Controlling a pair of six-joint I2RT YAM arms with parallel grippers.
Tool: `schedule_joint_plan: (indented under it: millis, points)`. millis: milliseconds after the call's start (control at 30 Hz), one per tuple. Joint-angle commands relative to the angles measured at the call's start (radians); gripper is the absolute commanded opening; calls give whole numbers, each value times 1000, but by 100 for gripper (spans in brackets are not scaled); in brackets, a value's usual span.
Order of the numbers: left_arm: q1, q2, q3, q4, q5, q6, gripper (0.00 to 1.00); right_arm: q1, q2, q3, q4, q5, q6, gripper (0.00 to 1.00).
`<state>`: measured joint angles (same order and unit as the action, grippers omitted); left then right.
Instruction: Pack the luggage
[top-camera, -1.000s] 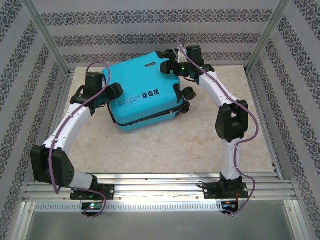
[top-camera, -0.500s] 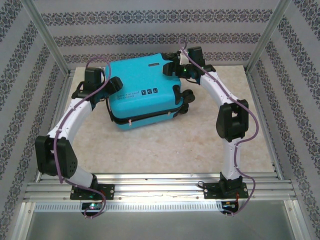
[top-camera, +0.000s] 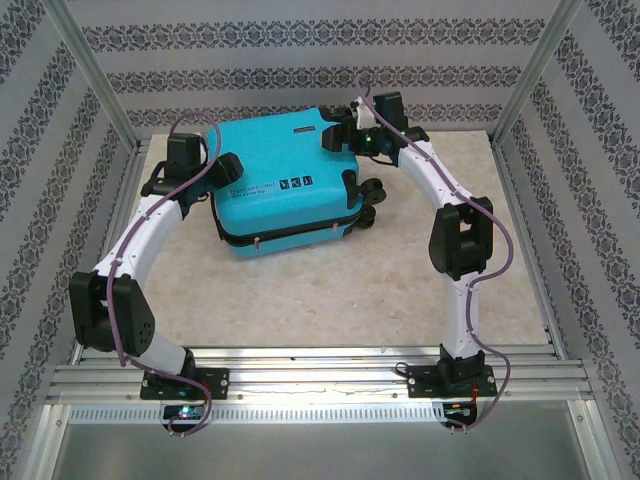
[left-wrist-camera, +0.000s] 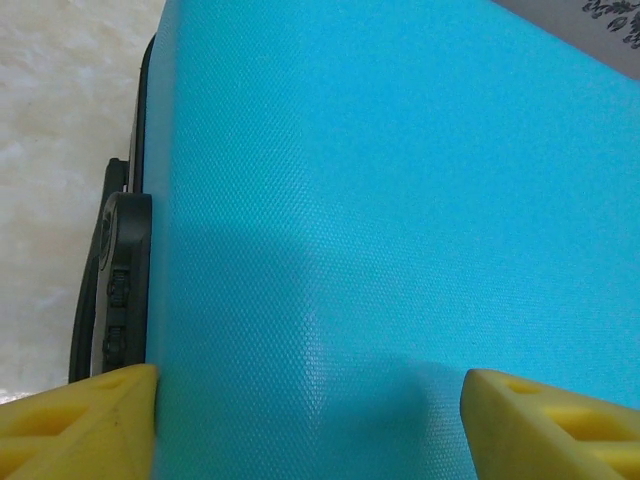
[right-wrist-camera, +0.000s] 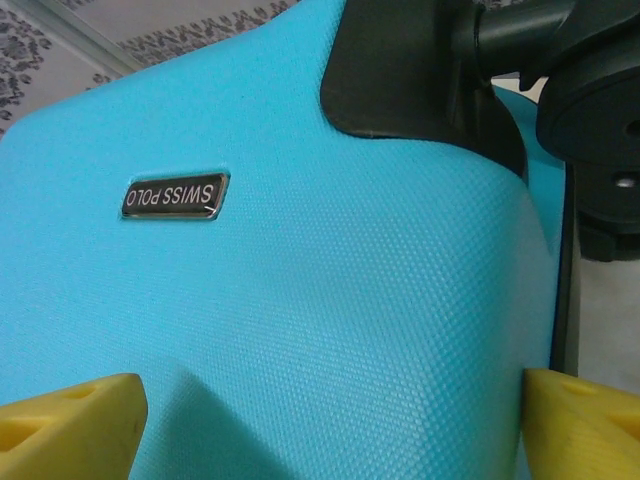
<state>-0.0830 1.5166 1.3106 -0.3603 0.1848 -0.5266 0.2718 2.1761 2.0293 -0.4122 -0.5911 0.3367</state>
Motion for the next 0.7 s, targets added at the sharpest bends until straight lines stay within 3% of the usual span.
schedule_joint_plan:
  millis: [0,167,400,533,667]
  points:
    - [-67,-82,89,143,133,45,76,72,-41,77,44,-325,-7,92]
    - [-67,-111,117,43,56,76,77,30,-89,62,26,-289,-23,94]
    - [-69,-129,121,8,40,88,77,-3,-167,-25,20,-232,-54,95]
    - [-69,-148,113,-42,26,94,77,-28,-242,-125,50,-195,-55,94]
    - [-69,-189,58,-110,-97,116,77,-30,-367,-293,68,-130,-92,91]
